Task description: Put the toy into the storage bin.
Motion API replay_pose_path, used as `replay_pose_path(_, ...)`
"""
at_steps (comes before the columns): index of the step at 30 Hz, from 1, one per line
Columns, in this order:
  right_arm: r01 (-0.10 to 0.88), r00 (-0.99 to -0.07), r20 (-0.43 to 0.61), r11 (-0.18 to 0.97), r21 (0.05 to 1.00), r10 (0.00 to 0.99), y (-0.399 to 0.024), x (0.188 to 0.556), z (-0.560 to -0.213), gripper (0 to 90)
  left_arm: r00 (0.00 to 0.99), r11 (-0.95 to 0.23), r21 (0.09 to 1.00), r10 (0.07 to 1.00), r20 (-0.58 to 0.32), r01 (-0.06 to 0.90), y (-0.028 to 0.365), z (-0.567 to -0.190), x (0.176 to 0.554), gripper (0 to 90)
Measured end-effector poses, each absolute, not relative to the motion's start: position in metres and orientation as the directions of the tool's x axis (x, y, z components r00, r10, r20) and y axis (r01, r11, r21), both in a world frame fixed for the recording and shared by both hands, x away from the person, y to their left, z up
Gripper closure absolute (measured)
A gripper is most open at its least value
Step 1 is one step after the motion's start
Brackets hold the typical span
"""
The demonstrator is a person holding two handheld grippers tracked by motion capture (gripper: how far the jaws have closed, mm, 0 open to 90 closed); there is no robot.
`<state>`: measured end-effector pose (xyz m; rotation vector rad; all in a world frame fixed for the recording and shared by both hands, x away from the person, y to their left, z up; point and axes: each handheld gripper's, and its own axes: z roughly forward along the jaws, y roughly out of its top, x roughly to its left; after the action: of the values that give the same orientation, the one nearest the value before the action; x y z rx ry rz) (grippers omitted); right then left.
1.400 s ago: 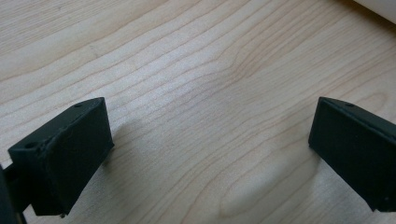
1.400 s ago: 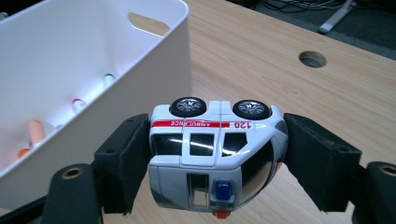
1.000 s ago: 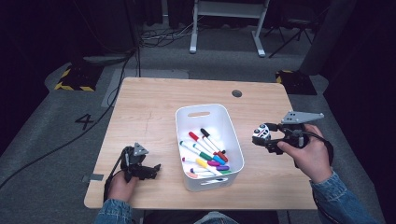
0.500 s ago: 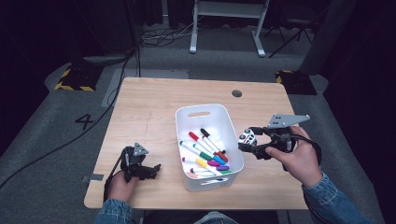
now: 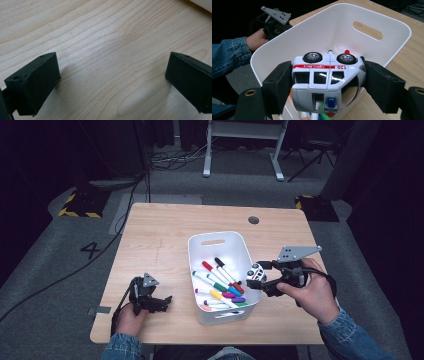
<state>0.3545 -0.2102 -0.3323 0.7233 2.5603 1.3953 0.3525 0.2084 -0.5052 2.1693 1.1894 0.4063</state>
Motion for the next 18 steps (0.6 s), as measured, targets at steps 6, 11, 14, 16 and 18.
replay_pose_path(6,0.351,-0.883,0.118,0.471,0.809,0.455,-0.205,0.352,-0.339,25.4,0.544,-0.399,0.652,0.839,-0.025,0.645,0.208,-0.505,0.352,0.0)
replay_pose_path(11,0.358,-0.886,0.128,0.483,0.799,0.445,-0.204,0.351,-0.343,25.4,0.546,-0.399,0.652,0.837,-0.028,0.645,0.208,-0.505,0.352,0.0)
replay_pose_path(14,0.36,-0.889,0.13,0.496,0.79,0.438,-0.202,0.35,-0.347,25.4,0.545,-0.4,0.652,0.838,-0.025,0.645,0.208,-0.505,0.352,0.0)
replay_pose_path(16,0.364,-0.89,0.134,0.504,0.783,0.435,-0.201,0.349,-0.349,25.4,0.545,-0.4,0.652,0.838,-0.025,0.645,0.208,-0.505,0.352,0.0)
replay_pose_path(18,0.367,-0.891,0.133,0.516,0.774,0.434,-0.199,0.349,-0.352,25.4,0.546,-0.399,0.652,0.837,-0.028,0.645,0.208,-0.505,0.352,0.0)
